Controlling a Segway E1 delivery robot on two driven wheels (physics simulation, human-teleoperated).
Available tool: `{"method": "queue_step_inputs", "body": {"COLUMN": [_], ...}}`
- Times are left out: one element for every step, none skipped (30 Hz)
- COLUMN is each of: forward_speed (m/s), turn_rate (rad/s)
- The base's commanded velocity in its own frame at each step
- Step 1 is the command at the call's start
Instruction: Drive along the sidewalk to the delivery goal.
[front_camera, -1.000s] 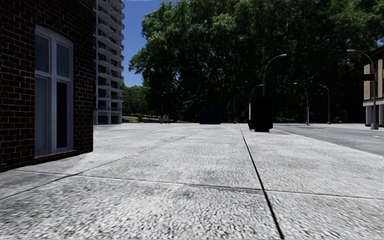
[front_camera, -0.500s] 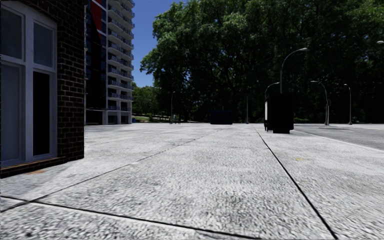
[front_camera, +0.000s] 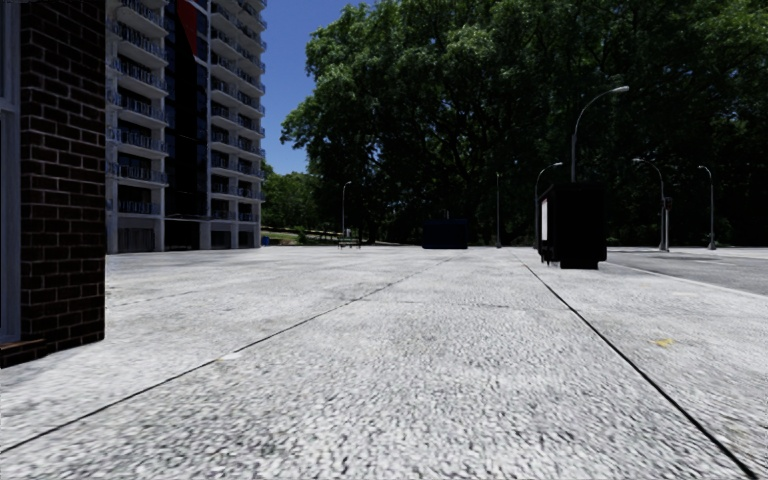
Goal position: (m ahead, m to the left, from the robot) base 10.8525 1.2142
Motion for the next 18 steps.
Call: {"method": "queue_step_inputs", "body": {"forward_speed": [1.79,1.79,1.79,1.79,1.79,1.79,1.79,1.8,1.81,1.82,1.84,1.84,1.85,1.85,1.85,1.85,1.85,1.85], "turn_rate": [0.17,0.22,0.22,0.24,0.25,0.27,0.27,0.27,0.28,0.29,0.29,0.29,0.31,0.33,0.35,0.35,0.37,0.37]}}
